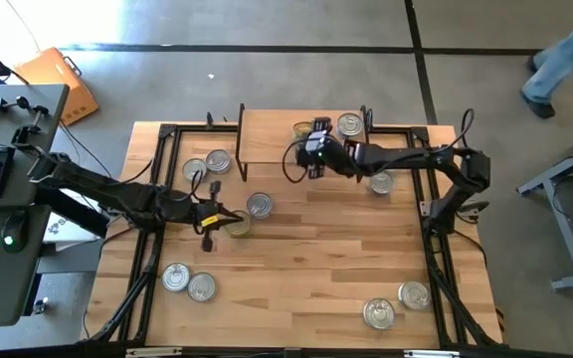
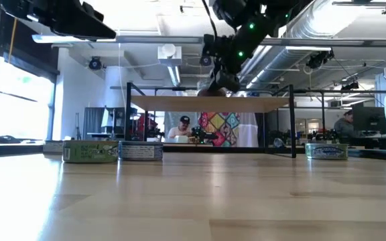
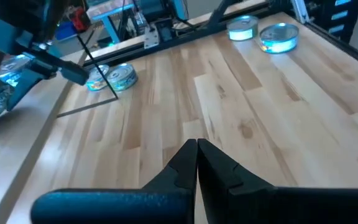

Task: Stack canned seafood by type on shelf
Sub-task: Put the green tuna can on the shelf

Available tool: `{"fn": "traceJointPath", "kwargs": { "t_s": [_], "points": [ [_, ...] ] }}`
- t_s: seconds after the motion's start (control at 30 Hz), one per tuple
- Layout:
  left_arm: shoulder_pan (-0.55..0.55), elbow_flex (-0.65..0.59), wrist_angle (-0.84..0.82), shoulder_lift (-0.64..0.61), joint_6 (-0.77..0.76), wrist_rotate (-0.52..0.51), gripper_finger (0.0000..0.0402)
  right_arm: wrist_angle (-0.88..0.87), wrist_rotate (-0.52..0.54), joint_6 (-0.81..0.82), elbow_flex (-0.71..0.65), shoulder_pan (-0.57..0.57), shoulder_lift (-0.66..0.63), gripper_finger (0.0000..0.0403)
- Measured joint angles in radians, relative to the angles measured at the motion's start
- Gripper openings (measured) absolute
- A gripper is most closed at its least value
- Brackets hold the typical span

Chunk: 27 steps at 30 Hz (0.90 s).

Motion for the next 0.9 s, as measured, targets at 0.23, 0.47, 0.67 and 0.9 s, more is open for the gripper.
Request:
{"fn": "traceJointPath", "kwargs": {
  "t_s": [0.23,0.47,0.67,0.9],
  "points": [
    [0.0,-0.042,0.048,0.004,-0.006,0.0,0.0005,-0.012,-0.065,0.011,0.065,-0.017,-0.003,0.0265],
    [0.0,-0.043,0.05,0.005,-0.007,0.0,0.0005,-0.266,-0.247,0.297,0.253,-0.071,-0.002,0.0257],
    [0.0,-0.043,0.053,0.005,-0.006,0.001,0.0005,-0.378,-0.34,0.614,0.299,-0.185,0.007,0.016],
    [0.002,-0.043,0.062,0.005,0.013,0.001,0.0005,-0.349,-0.481,0.653,0.271,-0.244,0.048,0.0037]
  ]
}}
